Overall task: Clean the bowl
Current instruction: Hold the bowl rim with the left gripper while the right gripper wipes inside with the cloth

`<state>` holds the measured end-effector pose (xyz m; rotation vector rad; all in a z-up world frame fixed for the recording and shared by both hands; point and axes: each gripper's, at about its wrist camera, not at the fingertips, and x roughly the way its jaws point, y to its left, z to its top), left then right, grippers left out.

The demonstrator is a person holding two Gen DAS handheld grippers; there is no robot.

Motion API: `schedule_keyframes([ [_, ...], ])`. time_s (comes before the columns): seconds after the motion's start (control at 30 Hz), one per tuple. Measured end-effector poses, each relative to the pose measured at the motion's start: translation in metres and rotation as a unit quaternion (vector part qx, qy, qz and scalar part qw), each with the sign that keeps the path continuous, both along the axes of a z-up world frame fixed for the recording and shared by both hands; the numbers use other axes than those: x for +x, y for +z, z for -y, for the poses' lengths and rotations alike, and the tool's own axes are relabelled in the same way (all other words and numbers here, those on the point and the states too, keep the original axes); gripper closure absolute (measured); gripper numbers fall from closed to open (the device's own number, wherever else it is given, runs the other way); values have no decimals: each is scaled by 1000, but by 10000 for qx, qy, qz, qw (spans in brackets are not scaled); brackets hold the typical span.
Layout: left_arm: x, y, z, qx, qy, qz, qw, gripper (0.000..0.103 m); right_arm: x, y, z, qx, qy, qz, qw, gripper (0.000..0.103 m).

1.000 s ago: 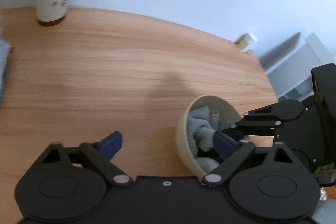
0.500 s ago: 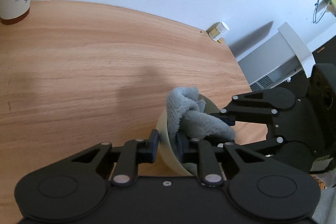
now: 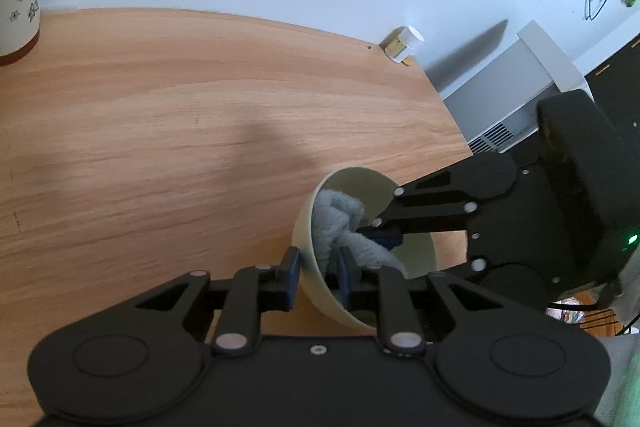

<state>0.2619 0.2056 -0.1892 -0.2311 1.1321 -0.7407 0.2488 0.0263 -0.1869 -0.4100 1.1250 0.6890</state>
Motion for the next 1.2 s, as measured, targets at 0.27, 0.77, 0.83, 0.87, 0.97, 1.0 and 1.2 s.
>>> schedule_keyframes([
  [0.27,-1,-1,4,152,-4,51,9999,84,-1,7,-2,-592,-132,-40,9981,82],
  [0.77,-4,1,15,350,-99,253,9990,87,-2,19,9,-476,-529,666,9952,82],
  [0.83,-3,0,15,343,-90,227,9991,87,0,16,10,-512,-536,617,9953,82],
  [0.87,-3,1,16,351,-102,229,9991,87,1,15,10,-507,-546,600,9954,82],
  [0.97,-2,1,17,366,-115,215,9990,86,3,9,10,-511,-594,473,9958,82],
  [1.0,-2,1,17,363,-107,205,9991,86,2,7,9,-517,-594,446,9959,82],
  [1.2,-1,0,19,445,18,168,9989,86,3,0,5,-572,-495,214,9969,82],
])
